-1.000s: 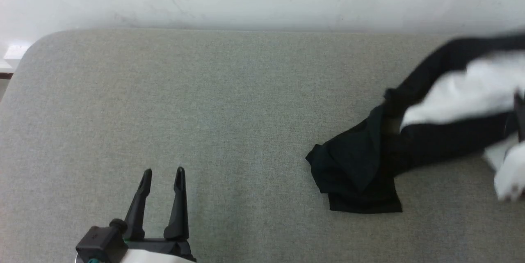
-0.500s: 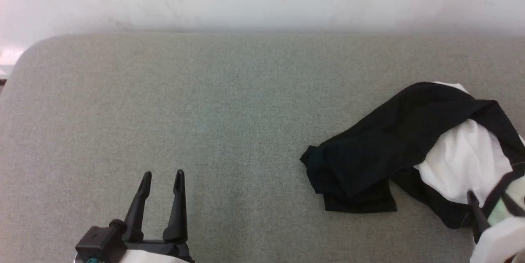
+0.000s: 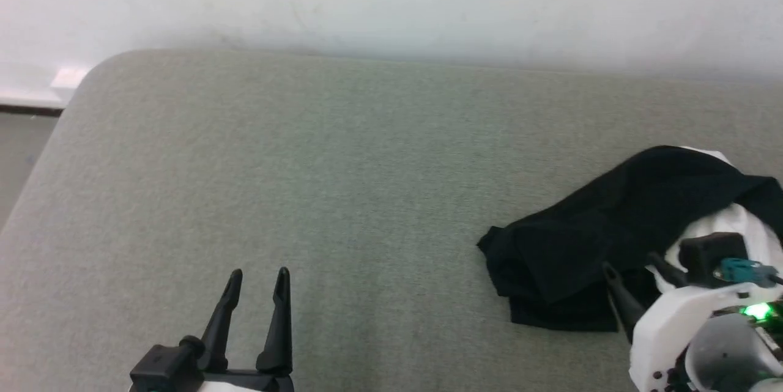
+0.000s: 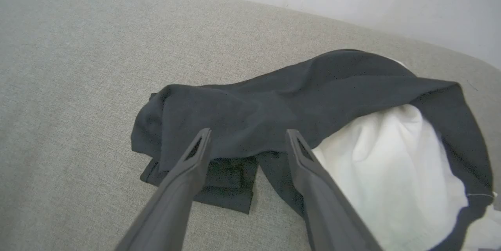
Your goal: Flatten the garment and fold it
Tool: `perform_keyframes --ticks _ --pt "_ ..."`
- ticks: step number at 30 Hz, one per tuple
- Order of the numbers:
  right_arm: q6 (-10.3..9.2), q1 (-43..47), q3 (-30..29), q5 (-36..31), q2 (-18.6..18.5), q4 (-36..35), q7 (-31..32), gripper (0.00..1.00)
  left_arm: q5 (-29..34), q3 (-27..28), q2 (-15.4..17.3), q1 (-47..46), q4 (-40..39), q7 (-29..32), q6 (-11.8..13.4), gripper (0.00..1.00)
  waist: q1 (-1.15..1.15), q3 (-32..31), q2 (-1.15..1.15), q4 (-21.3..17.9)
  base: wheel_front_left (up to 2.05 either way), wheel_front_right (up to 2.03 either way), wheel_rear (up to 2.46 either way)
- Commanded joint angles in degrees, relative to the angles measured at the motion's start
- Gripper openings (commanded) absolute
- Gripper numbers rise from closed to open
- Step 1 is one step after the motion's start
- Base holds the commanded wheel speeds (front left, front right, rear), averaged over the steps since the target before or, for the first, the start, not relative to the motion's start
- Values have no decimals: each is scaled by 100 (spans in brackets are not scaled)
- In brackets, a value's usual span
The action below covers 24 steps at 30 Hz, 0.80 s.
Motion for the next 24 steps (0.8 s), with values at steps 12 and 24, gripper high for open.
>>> perform_keyframes --ticks 12,24 --pt "-5 -323 572 -92 -122 1012 238 100 -61 -90 -60 -102 152 -42 -106 100 0 313 0 677 0 0 0" --pt "-5 -754 689 -245 -201 1199 16 0 -73 -63 -126 -146 243 -82 -63 100 0 227 0 587 0 0 0"
